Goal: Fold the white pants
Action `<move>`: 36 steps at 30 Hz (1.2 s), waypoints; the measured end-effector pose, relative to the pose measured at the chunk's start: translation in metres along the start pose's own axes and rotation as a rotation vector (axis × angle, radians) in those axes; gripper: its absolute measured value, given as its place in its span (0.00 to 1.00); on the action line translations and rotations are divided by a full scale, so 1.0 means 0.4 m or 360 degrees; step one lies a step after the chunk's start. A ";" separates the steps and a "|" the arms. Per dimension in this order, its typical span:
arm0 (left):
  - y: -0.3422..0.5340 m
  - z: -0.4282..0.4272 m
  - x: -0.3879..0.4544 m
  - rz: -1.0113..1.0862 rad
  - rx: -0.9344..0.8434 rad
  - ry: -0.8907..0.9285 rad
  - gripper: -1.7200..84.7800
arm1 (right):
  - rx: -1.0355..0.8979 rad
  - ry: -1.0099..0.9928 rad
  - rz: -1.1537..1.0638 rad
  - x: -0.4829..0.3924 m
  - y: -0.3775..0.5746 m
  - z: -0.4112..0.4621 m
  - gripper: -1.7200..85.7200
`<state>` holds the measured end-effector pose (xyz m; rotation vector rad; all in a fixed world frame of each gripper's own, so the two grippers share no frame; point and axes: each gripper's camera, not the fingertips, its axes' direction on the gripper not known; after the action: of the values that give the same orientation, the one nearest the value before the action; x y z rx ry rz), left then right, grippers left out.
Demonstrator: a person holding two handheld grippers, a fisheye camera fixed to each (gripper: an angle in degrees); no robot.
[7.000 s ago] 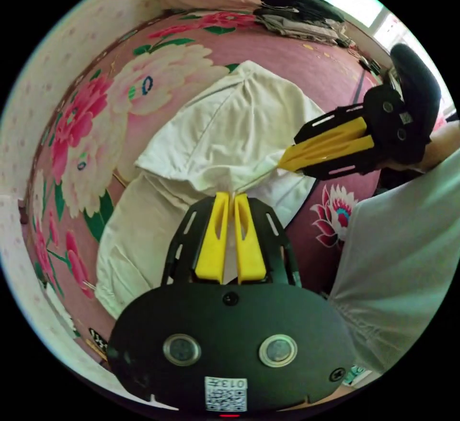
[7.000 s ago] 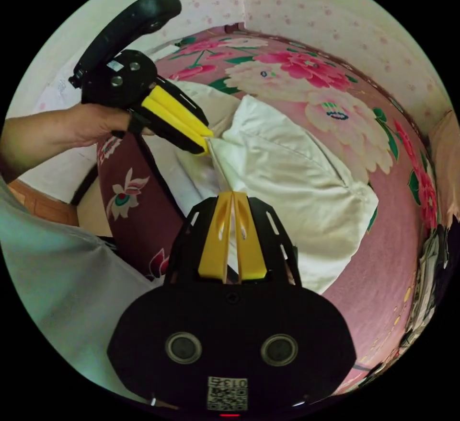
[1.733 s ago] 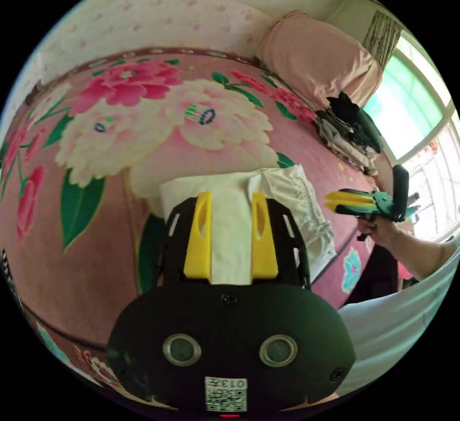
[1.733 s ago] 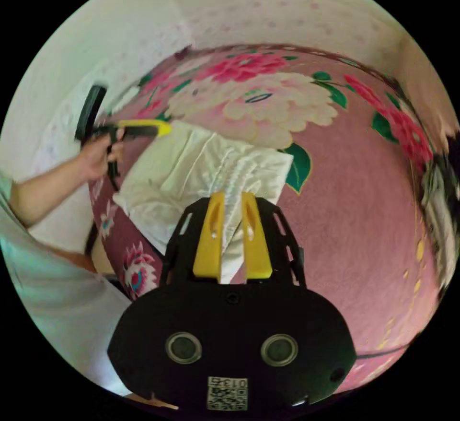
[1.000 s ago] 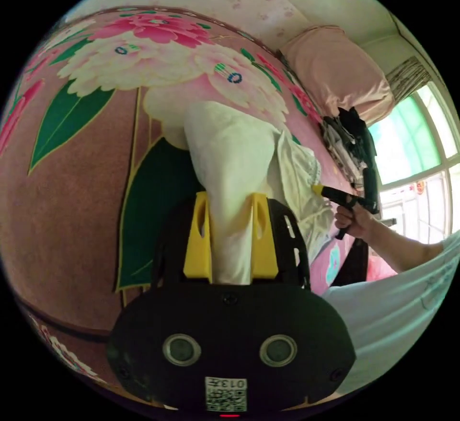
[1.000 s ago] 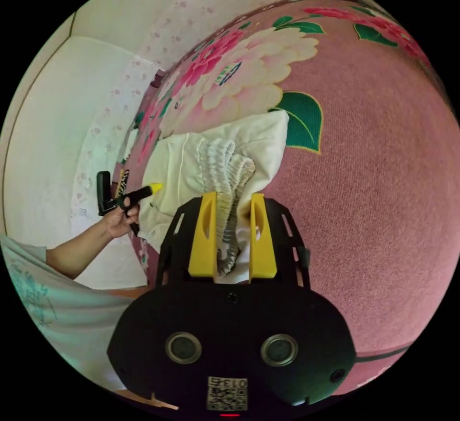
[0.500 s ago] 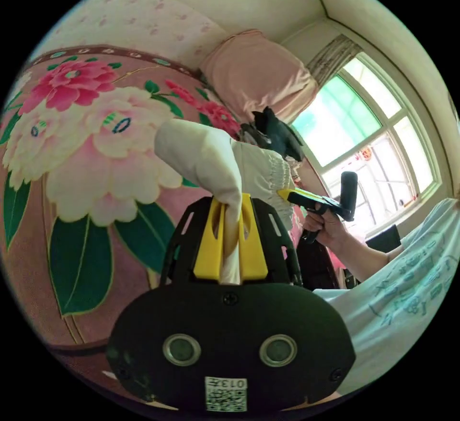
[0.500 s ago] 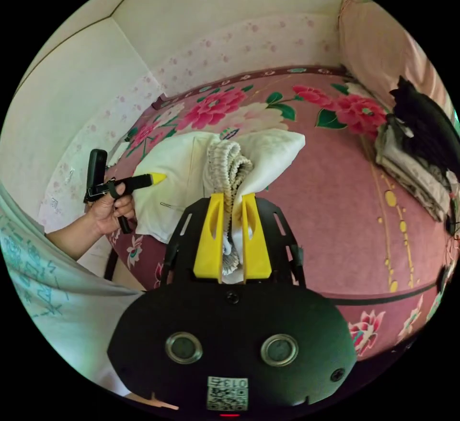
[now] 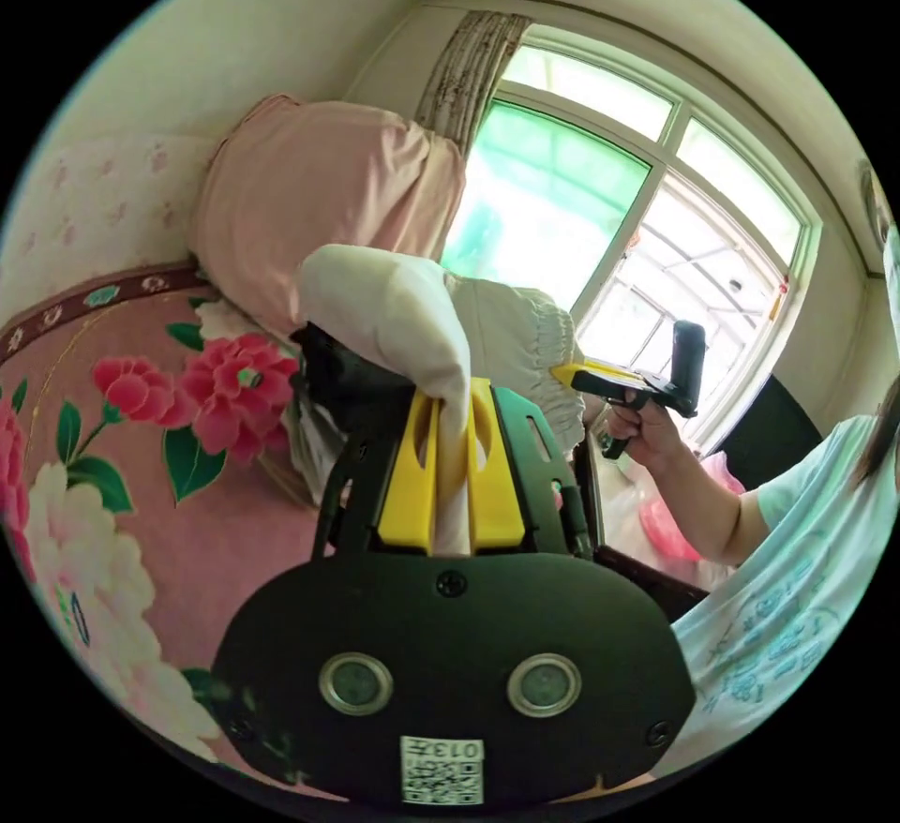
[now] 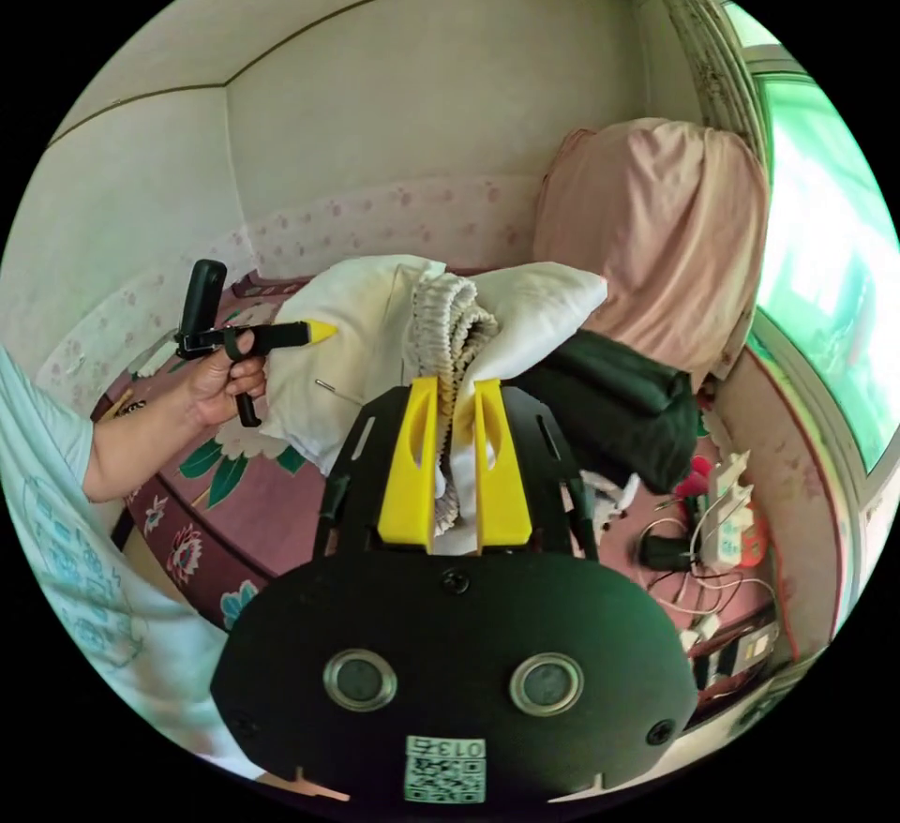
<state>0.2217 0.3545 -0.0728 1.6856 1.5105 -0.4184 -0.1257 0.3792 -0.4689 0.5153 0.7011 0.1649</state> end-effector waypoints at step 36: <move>-0.201 0.645 0.059 0.0059 -0.0334 -0.0636 0.17 | 0.0164 0.0681 0.0246 0.575 0.293 0.095 0.15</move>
<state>0.2207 0.1741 -0.2753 1.3677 1.1840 -0.5224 0.0762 0.5372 -0.5171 0.6413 1.0910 0.3927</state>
